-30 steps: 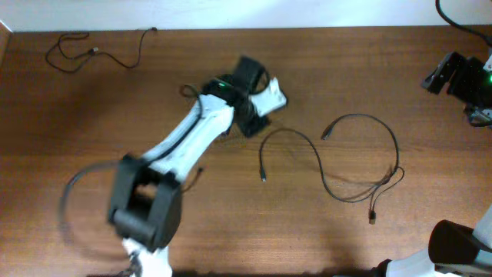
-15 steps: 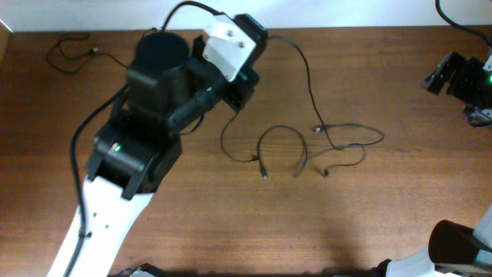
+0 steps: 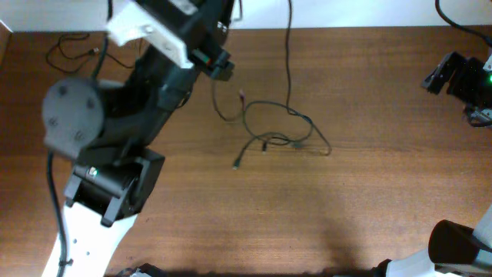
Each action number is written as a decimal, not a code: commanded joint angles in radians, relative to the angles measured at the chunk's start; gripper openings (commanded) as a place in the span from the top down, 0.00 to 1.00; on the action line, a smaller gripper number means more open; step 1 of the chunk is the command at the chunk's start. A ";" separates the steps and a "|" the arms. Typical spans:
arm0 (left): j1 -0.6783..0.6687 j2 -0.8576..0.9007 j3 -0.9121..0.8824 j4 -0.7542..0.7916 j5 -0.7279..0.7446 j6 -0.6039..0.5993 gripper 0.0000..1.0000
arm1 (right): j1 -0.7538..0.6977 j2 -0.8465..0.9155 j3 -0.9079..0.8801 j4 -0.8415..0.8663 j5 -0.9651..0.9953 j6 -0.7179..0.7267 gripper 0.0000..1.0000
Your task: Untangle cables
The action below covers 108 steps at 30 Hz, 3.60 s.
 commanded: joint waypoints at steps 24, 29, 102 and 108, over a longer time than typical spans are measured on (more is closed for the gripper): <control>-0.001 -0.044 0.020 -0.731 -0.188 -0.085 1.00 | 0.004 -0.011 -0.003 -0.006 -0.211 -0.040 0.02; 0.083 -0.054 0.020 -0.712 -0.317 -0.261 1.00 | 0.215 -0.048 -0.110 -0.006 -0.467 -0.225 0.02; 0.372 -0.335 0.020 -0.879 0.163 -0.243 1.00 | 0.780 0.060 -1.004 1.457 -0.407 -0.407 0.96; 0.372 -0.331 0.020 -0.923 -0.095 -0.244 1.00 | 0.743 0.028 -1.004 1.442 -0.282 -0.244 0.96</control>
